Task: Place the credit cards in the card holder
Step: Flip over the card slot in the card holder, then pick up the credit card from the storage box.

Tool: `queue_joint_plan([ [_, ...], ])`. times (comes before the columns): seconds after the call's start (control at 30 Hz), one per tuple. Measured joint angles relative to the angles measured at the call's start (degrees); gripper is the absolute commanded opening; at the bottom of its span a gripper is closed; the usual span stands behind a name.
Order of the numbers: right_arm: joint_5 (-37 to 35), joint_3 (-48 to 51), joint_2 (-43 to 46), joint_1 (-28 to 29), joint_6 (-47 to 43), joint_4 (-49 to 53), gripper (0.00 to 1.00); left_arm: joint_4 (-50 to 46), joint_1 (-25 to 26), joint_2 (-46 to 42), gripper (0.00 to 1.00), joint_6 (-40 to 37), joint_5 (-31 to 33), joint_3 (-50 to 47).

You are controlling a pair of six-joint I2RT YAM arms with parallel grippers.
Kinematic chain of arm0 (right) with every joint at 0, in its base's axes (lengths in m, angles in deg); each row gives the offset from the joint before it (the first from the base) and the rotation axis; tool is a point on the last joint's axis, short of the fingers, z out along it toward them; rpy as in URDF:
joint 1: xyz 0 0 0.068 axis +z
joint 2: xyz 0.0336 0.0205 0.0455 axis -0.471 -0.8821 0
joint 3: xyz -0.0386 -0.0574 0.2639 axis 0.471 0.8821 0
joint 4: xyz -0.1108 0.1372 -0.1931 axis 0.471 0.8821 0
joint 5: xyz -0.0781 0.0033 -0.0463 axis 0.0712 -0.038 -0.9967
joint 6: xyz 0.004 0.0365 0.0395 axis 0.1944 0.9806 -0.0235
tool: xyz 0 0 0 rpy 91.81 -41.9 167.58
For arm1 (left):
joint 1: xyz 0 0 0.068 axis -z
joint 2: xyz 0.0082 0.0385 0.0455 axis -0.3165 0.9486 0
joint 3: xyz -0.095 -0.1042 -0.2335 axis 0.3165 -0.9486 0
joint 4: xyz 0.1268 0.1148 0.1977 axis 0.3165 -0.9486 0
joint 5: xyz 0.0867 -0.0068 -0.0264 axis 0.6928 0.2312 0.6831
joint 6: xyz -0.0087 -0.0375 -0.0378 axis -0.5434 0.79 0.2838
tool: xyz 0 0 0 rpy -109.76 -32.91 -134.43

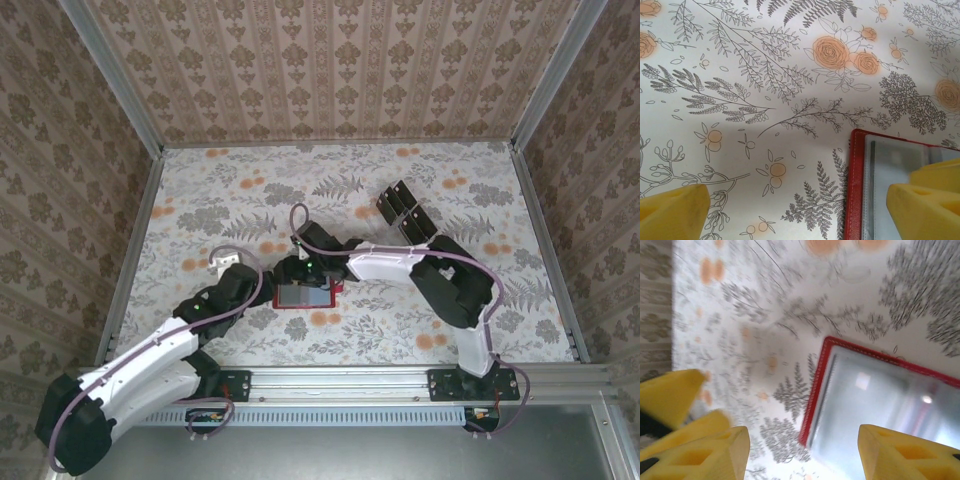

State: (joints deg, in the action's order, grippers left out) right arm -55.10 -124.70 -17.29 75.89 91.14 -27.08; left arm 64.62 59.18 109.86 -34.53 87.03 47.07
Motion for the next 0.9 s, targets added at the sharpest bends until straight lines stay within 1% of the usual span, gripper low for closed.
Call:
queue_joint_plan([
  [0.1, -1.16, 0.98, 8.24, -2.62, -2.23, 2.6, 0.61, 1.22, -0.02, 3.02, 1.0, -1.11, -1.66, 0.0],
  [0.23, -5.97, 2.29, 17.73, -8.15, -6.56, 9.05, 0.6, 3.28, -0.02, 8.63, 1.0, -2.71, -3.85, 0.66],
  [0.33, -11.65, 3.19, 21.4, -12.63, -10.47, 15.63, 0.59, 4.42, -0.02, 12.59, 1.0, -3.65, -4.87, 2.12],
  [0.4, -15.58, 3.45, 22.05, -15.21, -13.22, 19.8, 0.57, 4.92, -0.02, 14.45, 1.0, -4.17, -5.31, 3.19],
  [0.53, -22.71, 3.5, 22.01, -19.3, -18.71, 26.93, 0.51, 5.4, -0.02, 17.27, 1.0, -5.22, -5.64, 5.84],
  [0.6, -25.57, 2.36, 20.9, -20.52, -21.16, 29.68, 0.46, 5.42, -0.04, 18.03, 1.0, -5.64, -5.62, 6.91],
  [0.73, -30.25, -3.39, 14.43, -21.57, -26.16, 32.59, 0.38, 5.33, -0.57, 19.34, 1.0, -6.4, -5.6, 8.66],
  [0.9, -34.77, -10.6, 5.66, -21.9, -30.64, 33.9, 0.33, 5.14, -0.76, 19.5, 1.0, -6.49, -5.6, 9.25],
])
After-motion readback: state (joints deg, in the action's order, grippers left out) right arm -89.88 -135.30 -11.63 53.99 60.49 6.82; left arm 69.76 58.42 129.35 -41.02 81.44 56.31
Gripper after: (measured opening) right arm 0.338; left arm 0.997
